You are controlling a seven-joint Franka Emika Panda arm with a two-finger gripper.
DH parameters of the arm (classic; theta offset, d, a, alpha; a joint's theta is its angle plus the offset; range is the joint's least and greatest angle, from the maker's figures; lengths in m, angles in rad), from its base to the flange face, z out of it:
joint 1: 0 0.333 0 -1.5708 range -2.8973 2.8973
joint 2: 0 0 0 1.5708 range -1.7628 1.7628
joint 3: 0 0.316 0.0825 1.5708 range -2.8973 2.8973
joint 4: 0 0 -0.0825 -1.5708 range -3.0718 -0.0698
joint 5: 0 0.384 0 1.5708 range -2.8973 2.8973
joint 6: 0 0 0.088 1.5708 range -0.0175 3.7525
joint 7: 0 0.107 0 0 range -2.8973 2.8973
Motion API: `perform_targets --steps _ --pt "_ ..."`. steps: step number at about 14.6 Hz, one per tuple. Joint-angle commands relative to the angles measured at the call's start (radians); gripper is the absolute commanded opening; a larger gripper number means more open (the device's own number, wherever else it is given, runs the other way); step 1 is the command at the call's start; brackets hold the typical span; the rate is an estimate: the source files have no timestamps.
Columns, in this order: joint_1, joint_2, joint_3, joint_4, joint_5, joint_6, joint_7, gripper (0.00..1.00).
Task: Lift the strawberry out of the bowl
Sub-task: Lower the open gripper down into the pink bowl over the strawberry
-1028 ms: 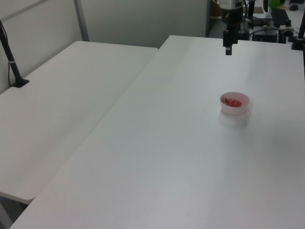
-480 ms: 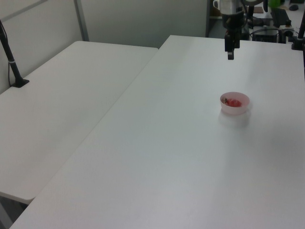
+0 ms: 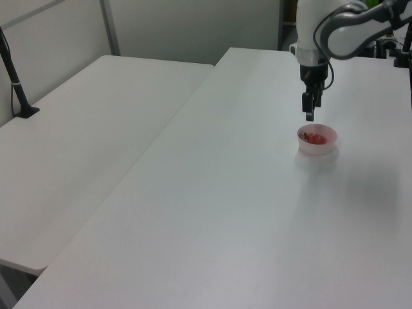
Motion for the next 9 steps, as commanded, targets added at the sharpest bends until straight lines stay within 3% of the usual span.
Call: perform_targets --steps 1,9 --pt "0.011 0.052 -0.003 -0.049 -0.001 0.106 0.009 0.74" --pt "0.04 0.111 0.0 -0.06 -0.004 0.149 0.013 0.74"
